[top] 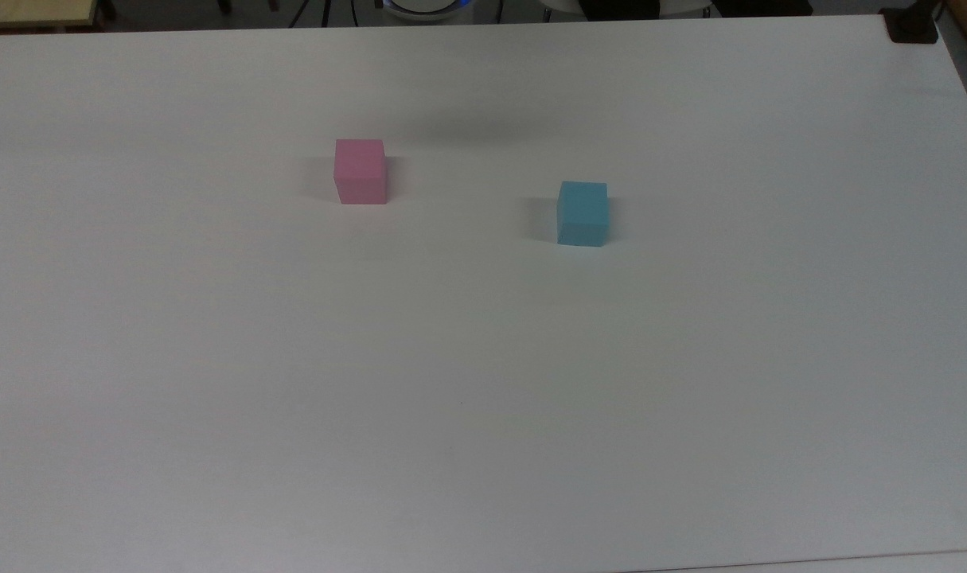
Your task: Put blue cube on pink cube
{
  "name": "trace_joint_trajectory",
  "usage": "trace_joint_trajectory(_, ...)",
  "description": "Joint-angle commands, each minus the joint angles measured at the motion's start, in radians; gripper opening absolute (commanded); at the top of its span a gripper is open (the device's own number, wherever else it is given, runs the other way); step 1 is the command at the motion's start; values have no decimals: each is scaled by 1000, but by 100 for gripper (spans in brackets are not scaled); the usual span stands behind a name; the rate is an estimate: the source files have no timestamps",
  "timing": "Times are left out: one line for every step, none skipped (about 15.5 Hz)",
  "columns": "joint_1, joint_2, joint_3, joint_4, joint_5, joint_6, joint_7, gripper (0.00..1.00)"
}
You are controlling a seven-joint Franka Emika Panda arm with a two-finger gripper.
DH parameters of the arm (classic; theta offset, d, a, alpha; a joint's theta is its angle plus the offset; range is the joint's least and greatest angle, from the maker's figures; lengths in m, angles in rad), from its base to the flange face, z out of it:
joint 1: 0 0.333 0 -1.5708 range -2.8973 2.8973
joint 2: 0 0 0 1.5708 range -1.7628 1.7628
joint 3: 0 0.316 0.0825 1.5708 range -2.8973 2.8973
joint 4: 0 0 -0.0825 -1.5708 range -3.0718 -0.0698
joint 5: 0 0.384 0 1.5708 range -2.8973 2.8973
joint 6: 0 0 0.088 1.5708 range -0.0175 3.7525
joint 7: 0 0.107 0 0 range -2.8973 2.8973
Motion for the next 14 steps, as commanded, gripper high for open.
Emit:
trace_joint_trajectory(17,-13,-17,-17,18,-16,-18,100)
trace_joint_trajectory(19,-13,-17,-17,18,-17,-12,100)
trace_joint_trajectory(19,-13,-17,-18,18,-17,-10,100)
trace_joint_trajectory(19,-15,-17,-18,18,-19,-10,100)
trace_joint_trajectory(19,-18,-16,-20,18,-28,-11,100)
trace_joint_trajectory(16,-19,-11,-20,18,-37,-18,100)
trace_joint_trajectory(14,-24,-8,-29,18,-40,-19,100)
trace_joint_trajectory(17,-30,-6,-37,18,-44,-18,100)
trace_joint_trajectory(23,-39,-3,-46,18,-44,-12,100)
trace_joint_trajectory(25,-39,7,-55,18,-44,-7,100)
trace_joint_trajectory(25,-38,29,-61,20,-41,2,100)
trace_joint_trajectory(25,-33,49,-69,20,-31,36,100)
trace_joint_trajectory(27,-30,63,-73,24,-24,79,100)
trace_joint_trajectory(27,-30,78,-87,39,-2,112,100)
